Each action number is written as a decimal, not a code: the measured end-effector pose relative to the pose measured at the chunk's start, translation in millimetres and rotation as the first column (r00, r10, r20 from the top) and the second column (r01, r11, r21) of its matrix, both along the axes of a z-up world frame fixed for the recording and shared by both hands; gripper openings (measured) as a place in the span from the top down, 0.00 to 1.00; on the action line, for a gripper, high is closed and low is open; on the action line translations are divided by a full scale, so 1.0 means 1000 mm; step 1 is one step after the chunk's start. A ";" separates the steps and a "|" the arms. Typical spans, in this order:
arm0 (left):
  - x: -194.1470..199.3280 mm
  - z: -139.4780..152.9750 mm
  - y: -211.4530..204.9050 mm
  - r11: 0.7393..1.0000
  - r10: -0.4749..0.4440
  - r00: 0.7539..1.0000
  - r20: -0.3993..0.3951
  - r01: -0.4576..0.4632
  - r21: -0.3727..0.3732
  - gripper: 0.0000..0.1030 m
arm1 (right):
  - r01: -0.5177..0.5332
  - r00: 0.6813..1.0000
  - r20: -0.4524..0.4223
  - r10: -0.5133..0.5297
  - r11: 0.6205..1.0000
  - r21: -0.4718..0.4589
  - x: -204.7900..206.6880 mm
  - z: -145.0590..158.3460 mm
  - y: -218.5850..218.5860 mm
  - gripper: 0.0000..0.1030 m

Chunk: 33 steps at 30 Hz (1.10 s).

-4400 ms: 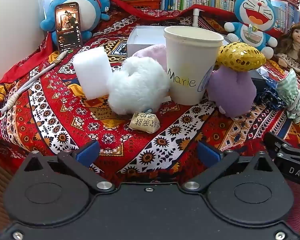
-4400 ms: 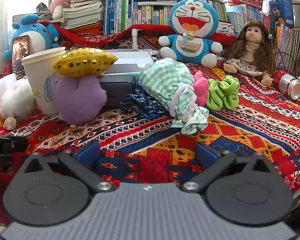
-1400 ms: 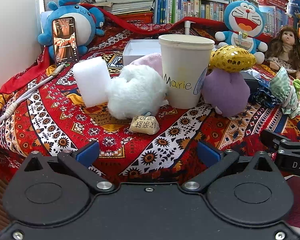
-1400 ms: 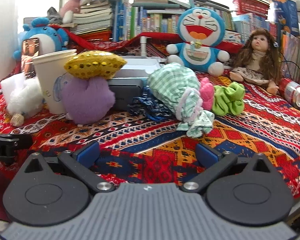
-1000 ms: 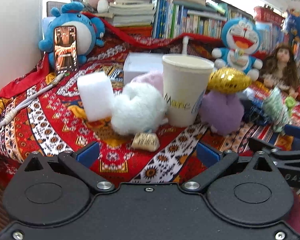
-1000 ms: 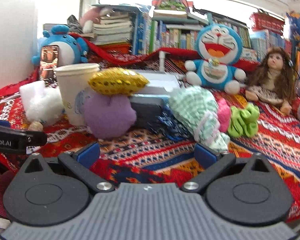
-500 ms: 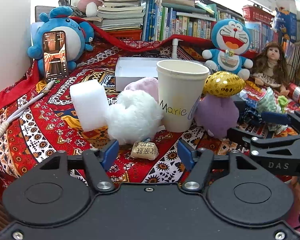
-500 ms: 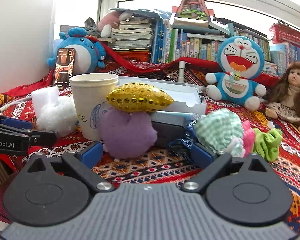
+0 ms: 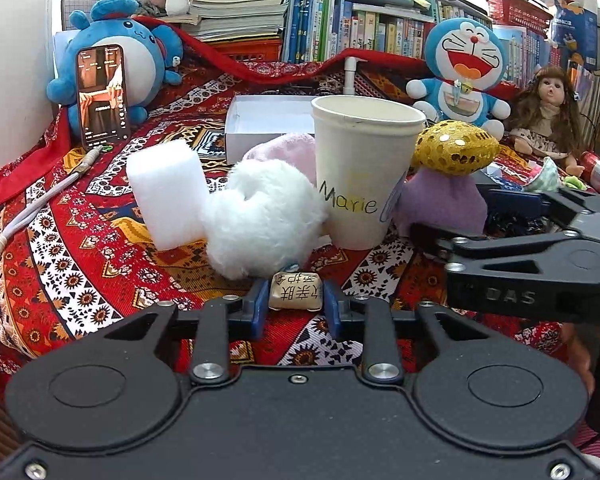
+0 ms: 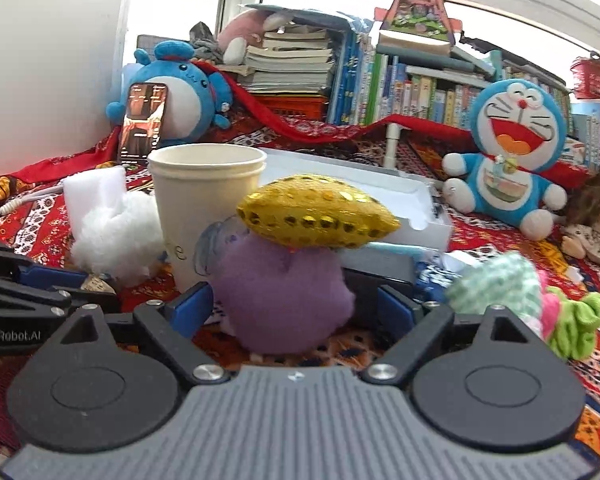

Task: Organize soft objects
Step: 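Grasp the lavender fluffy plush with the right tool while the left tool grasps the beige tag, then carry the lavender plush with the right tool into the white box while the left tool drops the tag there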

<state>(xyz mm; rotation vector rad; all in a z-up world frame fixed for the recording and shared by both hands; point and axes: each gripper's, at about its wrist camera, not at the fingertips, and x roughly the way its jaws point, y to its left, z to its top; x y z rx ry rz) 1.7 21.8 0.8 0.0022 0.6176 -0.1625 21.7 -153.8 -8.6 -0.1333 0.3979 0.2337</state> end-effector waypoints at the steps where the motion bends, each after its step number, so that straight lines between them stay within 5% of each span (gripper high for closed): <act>1: -0.001 0.000 0.000 1.000 -0.004 1.000 -0.001 0.004 -0.005 0.74 | -0.002 1.000 -0.010 0.002 1.000 0.005 0.003 -0.001 0.002 0.11; 5: -0.004 0.002 -0.001 1.000 -0.010 1.000 0.000 0.010 -0.012 0.74 | 0.016 0.999 -0.041 -0.015 1.000 0.019 0.005 0.000 0.005 0.28; 14: -0.008 0.006 0.000 0.999 -0.006 1.000 0.002 0.006 -0.034 0.74 | 0.006 0.997 -0.074 -0.003 0.999 0.033 -0.016 0.011 -0.008 0.34; 27: -0.012 0.003 -0.007 1.000 -0.015 1.000 0.005 0.016 -0.015 0.72 | 0.060 0.994 -0.091 -0.057 0.998 0.029 -0.047 0.005 -0.028 0.32; 33: -0.015 -0.002 -0.013 1.000 -0.013 1.000 0.028 0.013 0.021 0.62 | 0.076 0.997 -0.033 -0.076 0.997 -0.001 -0.055 -0.002 -0.021 0.23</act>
